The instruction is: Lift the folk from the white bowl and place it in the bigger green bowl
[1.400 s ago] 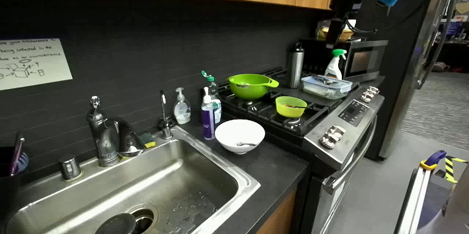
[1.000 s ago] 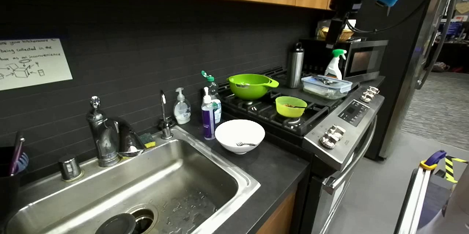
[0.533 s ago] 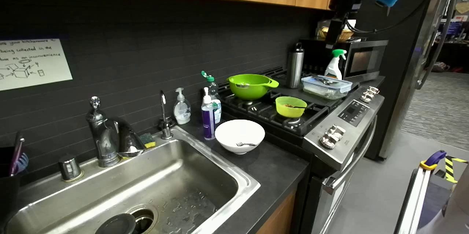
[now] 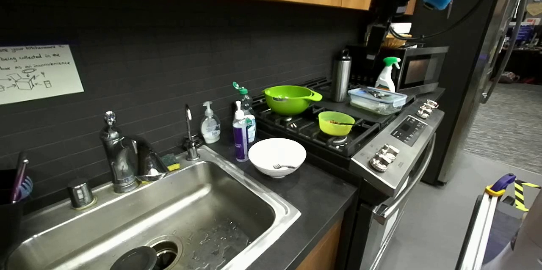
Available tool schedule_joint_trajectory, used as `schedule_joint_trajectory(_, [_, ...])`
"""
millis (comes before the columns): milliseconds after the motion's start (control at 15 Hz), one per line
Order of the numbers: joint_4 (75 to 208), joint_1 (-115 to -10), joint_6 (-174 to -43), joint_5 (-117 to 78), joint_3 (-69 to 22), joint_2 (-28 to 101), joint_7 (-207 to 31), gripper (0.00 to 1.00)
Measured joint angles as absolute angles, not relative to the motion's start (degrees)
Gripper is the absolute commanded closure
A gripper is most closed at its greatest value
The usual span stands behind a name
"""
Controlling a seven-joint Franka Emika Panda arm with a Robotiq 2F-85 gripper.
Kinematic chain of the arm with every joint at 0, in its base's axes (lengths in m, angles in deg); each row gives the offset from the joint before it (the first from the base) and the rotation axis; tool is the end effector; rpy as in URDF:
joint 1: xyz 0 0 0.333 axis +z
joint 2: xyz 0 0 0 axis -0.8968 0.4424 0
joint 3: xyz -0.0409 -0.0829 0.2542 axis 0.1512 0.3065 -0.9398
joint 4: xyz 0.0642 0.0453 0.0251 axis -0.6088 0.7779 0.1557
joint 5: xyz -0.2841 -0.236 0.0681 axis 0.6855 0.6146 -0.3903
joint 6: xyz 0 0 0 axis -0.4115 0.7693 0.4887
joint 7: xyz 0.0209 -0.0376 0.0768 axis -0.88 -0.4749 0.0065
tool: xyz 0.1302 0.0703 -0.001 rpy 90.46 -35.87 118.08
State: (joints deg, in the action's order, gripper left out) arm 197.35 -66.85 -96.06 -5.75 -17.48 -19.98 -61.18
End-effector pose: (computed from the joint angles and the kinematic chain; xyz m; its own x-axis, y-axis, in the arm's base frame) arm 0.3727 -0.1025 0.4290 0.9347 0.3252 0.1437 0.2865 -0.9283 0.2371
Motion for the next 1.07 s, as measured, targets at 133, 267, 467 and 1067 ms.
schedule_joint_trajectory(133, [197.4, -65.6, -96.2, -6.5, -18.5, -19.8, -62.2, 0.0])
schedule_joint_trajectory(267, [197.4, -64.4, -96.8, -7.3, -19.7, -19.3, -63.5, 0.0])
schedule_joint_trajectory(467, [197.4, -63.0, -98.2, -8.7, -21.9, -18.2, -66.6, 0.0])
schedule_joint_trajectory(1067, [196.0, -61.7, -101.5, -10.4, -30.0, -13.2, -79.2, 0.0])
